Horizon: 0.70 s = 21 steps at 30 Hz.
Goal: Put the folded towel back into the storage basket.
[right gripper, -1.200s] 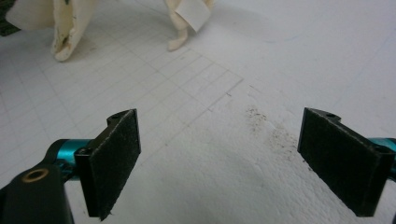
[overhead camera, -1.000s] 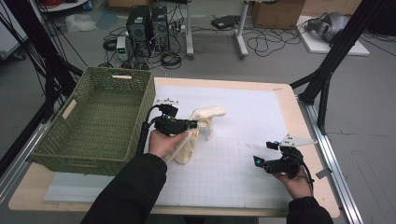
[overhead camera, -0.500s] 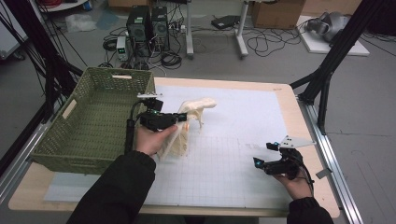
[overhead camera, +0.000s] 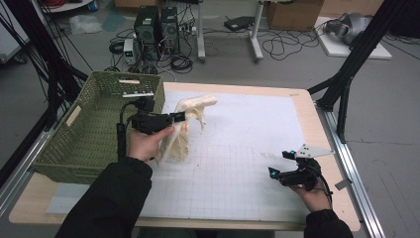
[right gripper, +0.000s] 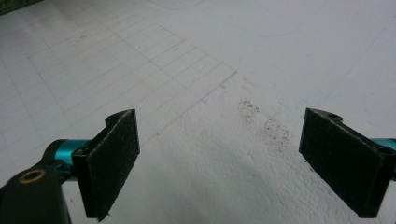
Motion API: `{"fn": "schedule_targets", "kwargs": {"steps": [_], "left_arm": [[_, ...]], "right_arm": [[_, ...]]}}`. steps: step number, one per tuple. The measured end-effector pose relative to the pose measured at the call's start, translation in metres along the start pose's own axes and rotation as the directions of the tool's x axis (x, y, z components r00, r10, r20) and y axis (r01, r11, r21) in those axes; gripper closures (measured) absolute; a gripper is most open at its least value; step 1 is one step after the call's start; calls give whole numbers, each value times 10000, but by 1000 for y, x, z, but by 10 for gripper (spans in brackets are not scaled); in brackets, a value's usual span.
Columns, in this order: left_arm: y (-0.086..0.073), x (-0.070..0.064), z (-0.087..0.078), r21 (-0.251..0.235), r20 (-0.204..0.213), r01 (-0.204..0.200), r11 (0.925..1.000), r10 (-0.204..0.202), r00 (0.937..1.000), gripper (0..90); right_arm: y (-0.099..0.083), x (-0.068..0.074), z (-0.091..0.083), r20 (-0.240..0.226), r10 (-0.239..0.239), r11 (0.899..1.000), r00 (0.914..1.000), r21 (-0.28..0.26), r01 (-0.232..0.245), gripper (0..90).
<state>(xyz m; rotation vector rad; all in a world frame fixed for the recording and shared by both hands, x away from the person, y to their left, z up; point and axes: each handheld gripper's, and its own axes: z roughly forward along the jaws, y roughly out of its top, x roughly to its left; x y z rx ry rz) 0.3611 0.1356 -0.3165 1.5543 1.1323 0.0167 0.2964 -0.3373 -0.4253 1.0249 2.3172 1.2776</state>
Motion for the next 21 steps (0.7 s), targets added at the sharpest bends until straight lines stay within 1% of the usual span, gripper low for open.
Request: {"fn": "schedule_targets", "kwargs": {"steps": [2,3,7,8,11,14,18,19,20,21], "left_arm": [[2,4,-4,-56,-3,185,9998,-185,9998,821],[3,5,-6,-118,-3,274,9996,-274,9996,821],[7,12,-11,-226,15,611,9979,-611,9981,821],[7,14,-12,-227,-69,632,9977,-634,9980,821],[8,19,-12,-270,-124,767,9967,-770,9970,821],[8,23,-12,-207,-218,864,9960,-868,9960,821],[9,28,-14,-163,-206,1050,9943,-1053,9942,821],[10,29,-15,-80,-211,1087,9940,-1089,9938,821],[11,31,-15,-20,-257,1056,9944,-1056,9941,821],[12,32,-16,150,-336,994,9949,-989,9945,821]], "right_arm": [[0,0,1,16,-34,10000,10000,-25,34,114],[0,1,1,-14,-11,10000,10000,44,11,114],[0,2,3,-54,-144,9998,9999,98,144,114],[0,2,3,-40,-134,9999,9999,93,134,114],[0,1,3,-33,-174,9998,9998,48,174,114],[0,1,2,-47,-157,9999,9999,35,157,115],[1,1,3,-62,-192,9998,9998,51,192,114],[1,1,3,-56,-196,9998,9998,46,196,114],[1,1,3,-57,-190,9998,9998,38,190,114],[1,1,3,-65,-196,9998,9998,36,196,114]]}}
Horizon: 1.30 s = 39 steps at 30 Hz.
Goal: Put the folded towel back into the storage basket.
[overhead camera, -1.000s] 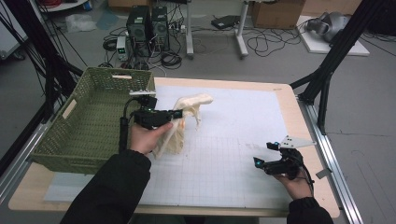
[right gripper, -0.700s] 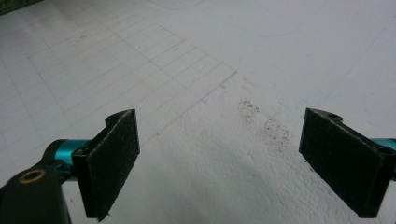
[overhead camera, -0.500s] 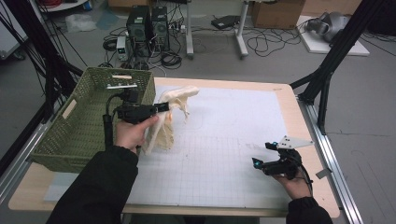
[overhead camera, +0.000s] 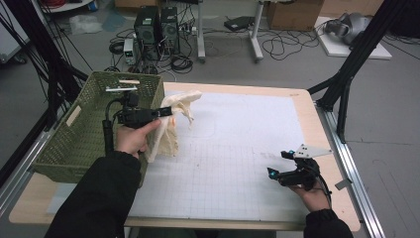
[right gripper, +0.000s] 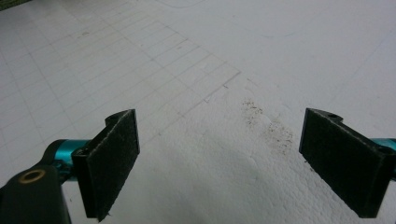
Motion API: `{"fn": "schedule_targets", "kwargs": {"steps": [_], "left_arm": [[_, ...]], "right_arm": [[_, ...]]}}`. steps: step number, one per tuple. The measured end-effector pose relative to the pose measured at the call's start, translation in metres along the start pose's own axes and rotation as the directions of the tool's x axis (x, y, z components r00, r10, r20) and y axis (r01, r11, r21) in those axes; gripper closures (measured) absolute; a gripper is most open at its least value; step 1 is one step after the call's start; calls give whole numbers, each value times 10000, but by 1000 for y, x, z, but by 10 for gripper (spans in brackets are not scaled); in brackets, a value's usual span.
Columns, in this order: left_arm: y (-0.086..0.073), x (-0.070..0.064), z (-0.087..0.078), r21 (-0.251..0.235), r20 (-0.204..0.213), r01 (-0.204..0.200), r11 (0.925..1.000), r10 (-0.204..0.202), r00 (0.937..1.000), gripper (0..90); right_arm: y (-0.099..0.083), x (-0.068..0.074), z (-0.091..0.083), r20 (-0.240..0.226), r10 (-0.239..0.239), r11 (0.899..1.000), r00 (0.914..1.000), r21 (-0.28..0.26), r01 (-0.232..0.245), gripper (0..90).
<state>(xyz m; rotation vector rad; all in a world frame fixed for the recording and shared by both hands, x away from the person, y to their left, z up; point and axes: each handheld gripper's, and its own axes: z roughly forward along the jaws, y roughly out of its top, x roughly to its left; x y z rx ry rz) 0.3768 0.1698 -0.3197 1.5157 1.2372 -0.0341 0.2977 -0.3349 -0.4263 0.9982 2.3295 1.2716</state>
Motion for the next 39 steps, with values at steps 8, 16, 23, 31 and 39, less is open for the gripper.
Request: {"fn": "schedule_targets", "kwargs": {"steps": [8,16,23,31,39], "left_arm": [[9,10,-14,-186,294,343,9992,-337,9990,821],[19,27,-39,-487,-346,513,9975,-530,9980,821],[23,41,-56,-841,-717,772,9935,-833,9939,821],[26,54,-78,-1018,-1245,783,9917,-908,9880,820],[22,68,-98,-885,-1673,803,9928,-943,9814,820]], "right_arm": [[1,1,1,-66,-10,10000,10000,-21,10,114],[1,2,5,-97,-73,10000,9999,54,74,114],[1,3,7,-126,-61,9999,9999,126,63,114],[1,2,8,-151,-87,9998,9998,188,90,114],[1,4,10,-178,-92,9997,9998,235,96,114]]}}
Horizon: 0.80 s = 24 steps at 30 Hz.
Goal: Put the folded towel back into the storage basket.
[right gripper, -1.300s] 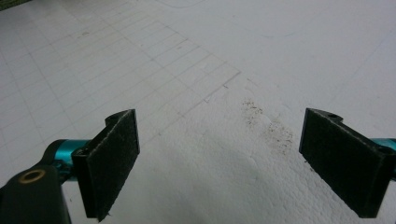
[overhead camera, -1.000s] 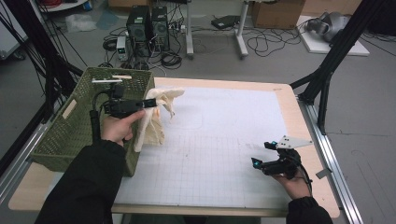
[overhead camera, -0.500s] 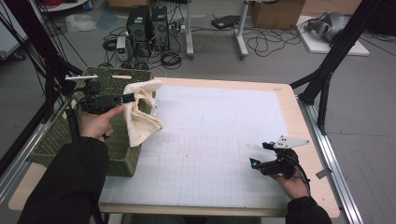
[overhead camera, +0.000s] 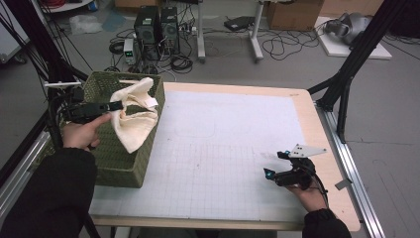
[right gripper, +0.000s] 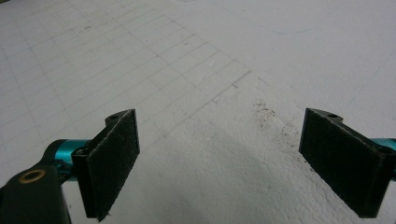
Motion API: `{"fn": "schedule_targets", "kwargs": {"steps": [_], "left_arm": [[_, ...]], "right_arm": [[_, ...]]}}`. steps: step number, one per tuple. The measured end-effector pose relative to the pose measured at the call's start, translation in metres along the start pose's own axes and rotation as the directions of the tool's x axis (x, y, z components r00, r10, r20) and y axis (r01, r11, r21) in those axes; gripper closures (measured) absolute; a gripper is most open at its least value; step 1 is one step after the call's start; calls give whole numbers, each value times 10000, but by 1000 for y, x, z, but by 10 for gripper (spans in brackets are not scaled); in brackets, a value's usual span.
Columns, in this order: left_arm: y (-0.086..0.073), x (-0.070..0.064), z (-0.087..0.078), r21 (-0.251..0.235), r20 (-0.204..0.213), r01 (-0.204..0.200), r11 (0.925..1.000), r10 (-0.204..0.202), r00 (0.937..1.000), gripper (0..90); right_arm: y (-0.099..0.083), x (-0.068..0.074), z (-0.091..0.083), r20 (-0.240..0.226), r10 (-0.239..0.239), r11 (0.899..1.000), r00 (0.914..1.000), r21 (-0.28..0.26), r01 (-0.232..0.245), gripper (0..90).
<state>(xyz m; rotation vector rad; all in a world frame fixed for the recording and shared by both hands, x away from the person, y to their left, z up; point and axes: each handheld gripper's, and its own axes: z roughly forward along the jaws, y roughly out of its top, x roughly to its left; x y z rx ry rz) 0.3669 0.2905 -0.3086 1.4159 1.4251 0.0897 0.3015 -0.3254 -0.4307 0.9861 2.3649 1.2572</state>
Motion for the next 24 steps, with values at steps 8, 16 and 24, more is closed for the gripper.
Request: {"fn": "schedule_targets", "kwargs": {"steps": [8,16,24], "left_arm": [[-6,19,-10,328,-549,119,9994,-101,9984,820],[-15,30,0,1432,-1454,-32,9897,242,9891,819],[-13,35,16,1279,-1677,165,9917,53,9858,819]], "right_arm": [[0,0,0,24,-74,10000,10000,26,74,114],[1,-2,-1,94,-10,10000,10000,-60,10,115],[1,-2,1,38,4,10000,10000,2,-4,114]]}}
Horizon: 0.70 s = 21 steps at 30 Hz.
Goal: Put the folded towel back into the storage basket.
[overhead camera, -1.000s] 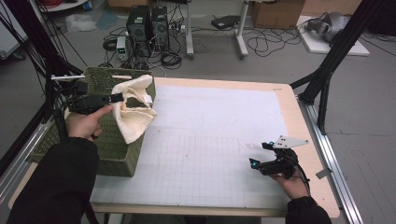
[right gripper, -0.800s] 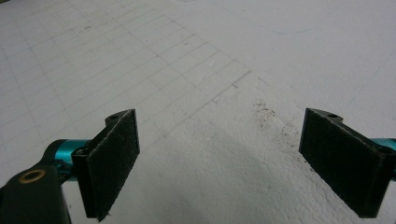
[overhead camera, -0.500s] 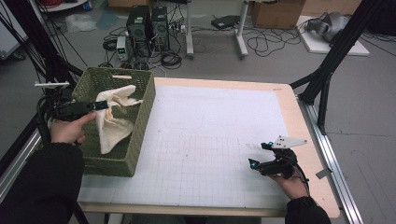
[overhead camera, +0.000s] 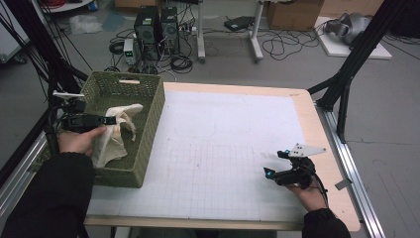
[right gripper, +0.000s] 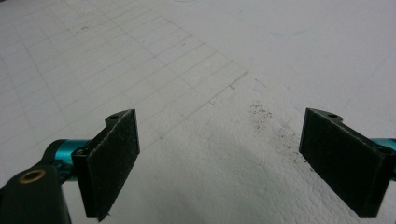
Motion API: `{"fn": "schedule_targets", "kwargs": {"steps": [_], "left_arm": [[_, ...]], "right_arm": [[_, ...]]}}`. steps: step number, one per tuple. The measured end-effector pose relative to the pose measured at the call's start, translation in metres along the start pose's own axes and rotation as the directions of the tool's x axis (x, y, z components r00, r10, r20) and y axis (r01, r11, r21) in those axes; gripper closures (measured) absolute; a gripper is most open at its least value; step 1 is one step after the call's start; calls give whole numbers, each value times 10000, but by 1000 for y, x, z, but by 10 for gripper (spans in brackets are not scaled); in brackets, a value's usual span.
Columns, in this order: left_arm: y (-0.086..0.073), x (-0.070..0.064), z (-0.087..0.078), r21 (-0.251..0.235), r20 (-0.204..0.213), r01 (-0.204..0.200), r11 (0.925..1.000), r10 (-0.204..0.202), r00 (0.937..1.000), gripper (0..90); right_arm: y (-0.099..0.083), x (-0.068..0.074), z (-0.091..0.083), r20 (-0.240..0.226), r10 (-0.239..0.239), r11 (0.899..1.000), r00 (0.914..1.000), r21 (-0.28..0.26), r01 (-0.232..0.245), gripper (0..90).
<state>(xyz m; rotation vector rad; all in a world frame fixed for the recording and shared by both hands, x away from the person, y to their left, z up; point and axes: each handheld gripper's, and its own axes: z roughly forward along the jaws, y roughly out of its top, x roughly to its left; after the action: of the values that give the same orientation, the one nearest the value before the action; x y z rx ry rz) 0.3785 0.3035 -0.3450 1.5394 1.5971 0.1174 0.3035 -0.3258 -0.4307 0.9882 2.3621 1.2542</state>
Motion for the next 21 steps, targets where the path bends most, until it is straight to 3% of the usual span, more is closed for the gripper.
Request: {"fn": "schedule_targets", "kwargs": {"steps": [6,8,11,13,15,16,18,20,21], "left_arm": [[3,7,11,-526,-241,307,9981,-320,9992,818],[2,9,16,-485,-321,345,9982,-361,9988,818],[0,11,21,-122,-927,216,9997,-227,9954,818],[-1,12,24,361,-1487,-75,9993,128,9888,818],[-3,13,26,823,-1781,-185,9964,330,9835,818],[-4,12,28,1136,-2110,-374,9928,609,9756,818],[-6,13,29,1627,-2438,-450,9857,843,9661,817],[-7,13,31,2115,-2884,-594,9756,1204,9499,817],[-8,14,31,2364,-2891,-522,9702,1215,9496,817]], "right_arm": [[0,0,3,-30,-75,10000,10000,37,75,115],[0,0,4,-65,-95,9999,9999,75,95,115],[0,0,4,-66,-155,9998,9999,97,155,115],[0,0,4,-66,-140,9999,9999,96,141,114],[0,0,5,-63,-150,9998,9999,113,151,114],[0,0,5,-94,-97,9998,9999,151,98,115],[0,1,5,-95,-103,9999,9999,136,105,115],[0,1,6,-100,-133,9998,9999,133,134,114],[0,1,6,-115,-127,9998,9999,147,129,114]]}}
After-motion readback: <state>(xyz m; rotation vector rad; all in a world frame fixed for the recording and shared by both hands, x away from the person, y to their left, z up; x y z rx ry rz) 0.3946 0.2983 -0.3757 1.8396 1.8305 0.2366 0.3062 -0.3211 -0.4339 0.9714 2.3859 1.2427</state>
